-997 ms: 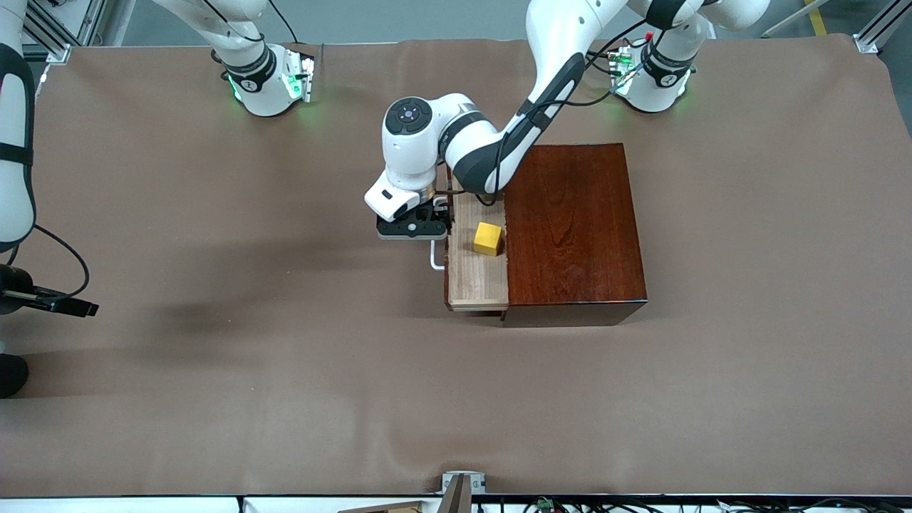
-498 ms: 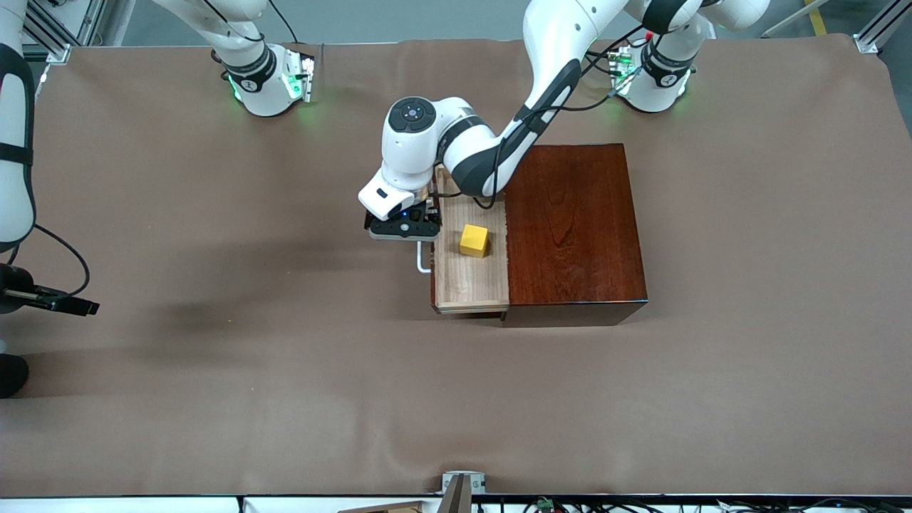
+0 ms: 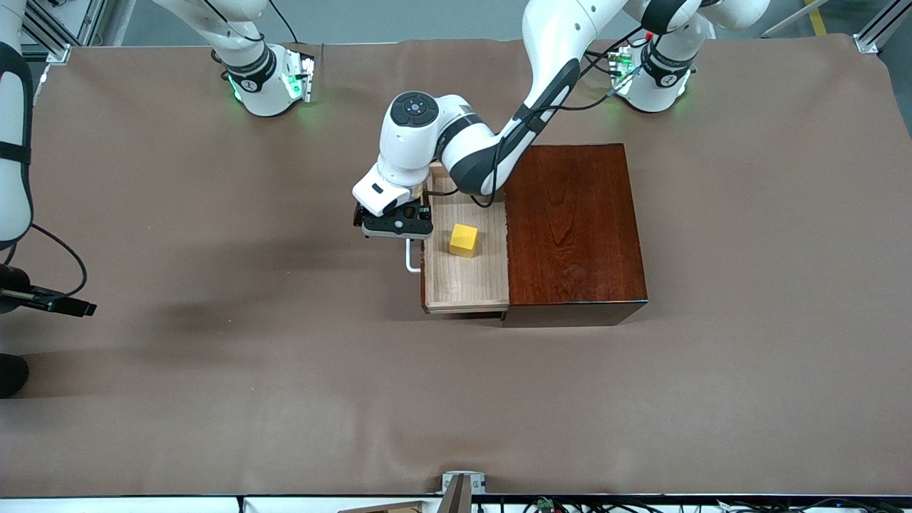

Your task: Open drawer, take yellow block, close drawer

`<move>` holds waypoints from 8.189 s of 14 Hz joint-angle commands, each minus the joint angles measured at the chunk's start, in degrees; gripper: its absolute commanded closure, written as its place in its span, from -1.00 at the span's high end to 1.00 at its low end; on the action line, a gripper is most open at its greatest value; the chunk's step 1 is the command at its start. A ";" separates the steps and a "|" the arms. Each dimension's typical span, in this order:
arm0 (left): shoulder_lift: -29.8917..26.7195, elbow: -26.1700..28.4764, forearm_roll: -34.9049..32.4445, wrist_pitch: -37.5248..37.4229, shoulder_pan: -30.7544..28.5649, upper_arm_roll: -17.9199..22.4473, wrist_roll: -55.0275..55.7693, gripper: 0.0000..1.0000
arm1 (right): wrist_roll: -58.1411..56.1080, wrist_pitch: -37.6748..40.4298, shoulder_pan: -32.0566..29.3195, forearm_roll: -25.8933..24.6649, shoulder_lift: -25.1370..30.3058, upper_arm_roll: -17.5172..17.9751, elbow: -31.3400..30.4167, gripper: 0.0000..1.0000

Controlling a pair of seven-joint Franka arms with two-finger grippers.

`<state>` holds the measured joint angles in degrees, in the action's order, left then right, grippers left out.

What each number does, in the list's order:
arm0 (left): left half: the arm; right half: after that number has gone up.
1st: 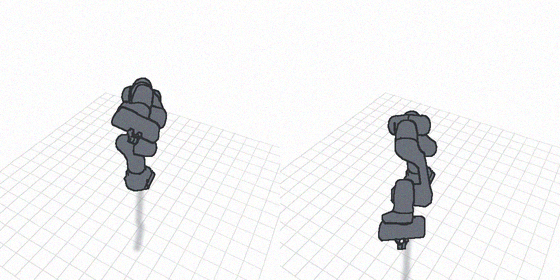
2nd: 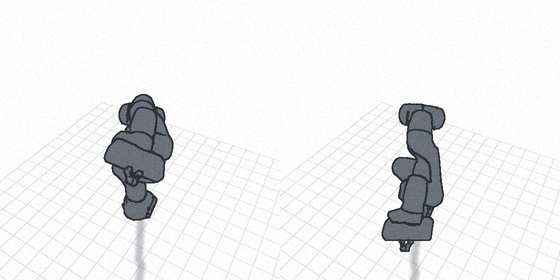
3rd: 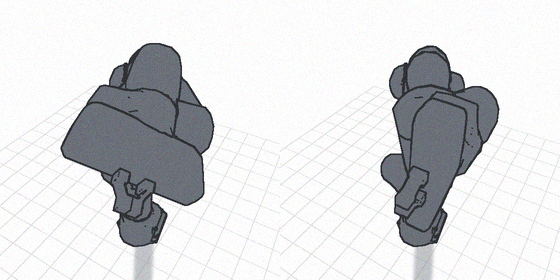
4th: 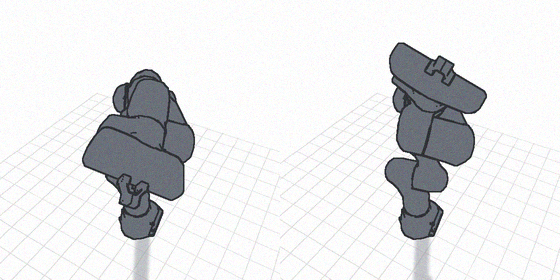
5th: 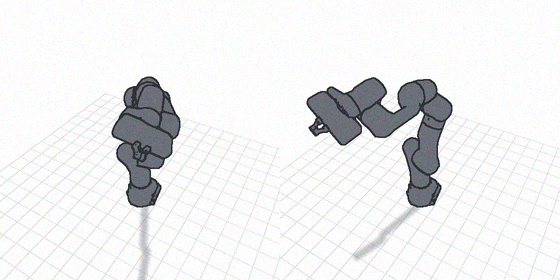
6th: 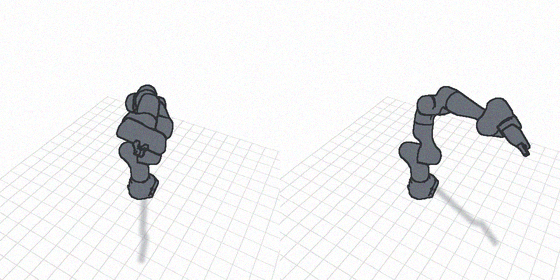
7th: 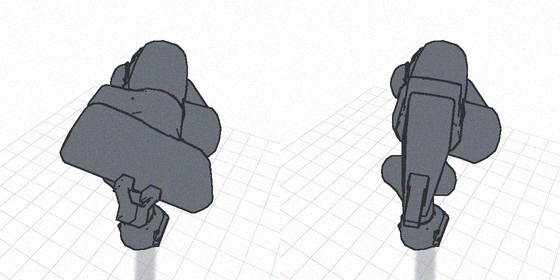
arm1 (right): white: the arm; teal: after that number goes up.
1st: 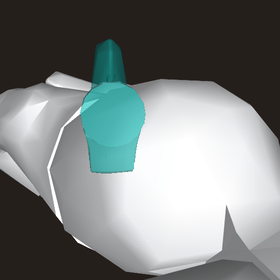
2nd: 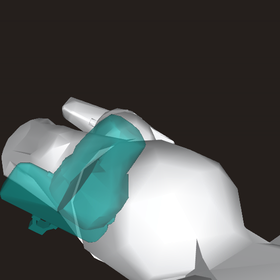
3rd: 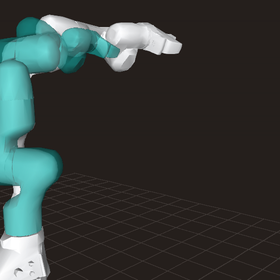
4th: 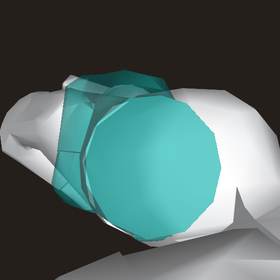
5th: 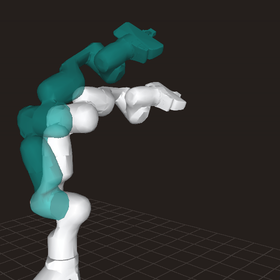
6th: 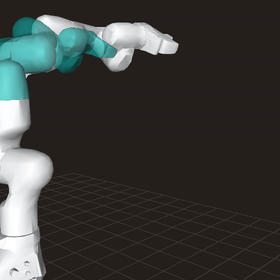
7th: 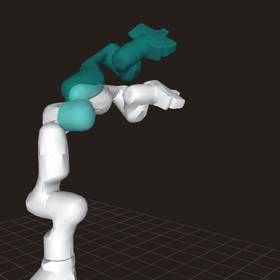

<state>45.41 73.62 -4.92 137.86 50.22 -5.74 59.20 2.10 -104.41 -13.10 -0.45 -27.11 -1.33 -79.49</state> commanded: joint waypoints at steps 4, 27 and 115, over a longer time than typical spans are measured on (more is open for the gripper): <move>1.96 -2.52 1.15 3.91 0.06 -0.24 1.35 1.00 | -0.34 1.22 -0.52 2.20 1.53 0.45 3.20 1.00; -32.48 -0.32 2.20 -51.17 -23.64 -0.32 -15.83 1.00 | 17.02 15.29 15.19 8.62 -1.36 0.36 6.45 1.00; -4.29 -1.90 4.66 -8.14 -6.82 -6.76 -95.68 1.00 | -5.53 -22.65 10.56 1.33 -9.89 -0.17 -17.60 -1.00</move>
<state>39.07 74.79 -0.26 129.19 39.09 -16.69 -34.64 -2.96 -122.89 -1.35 2.05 -37.10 -2.33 -93.64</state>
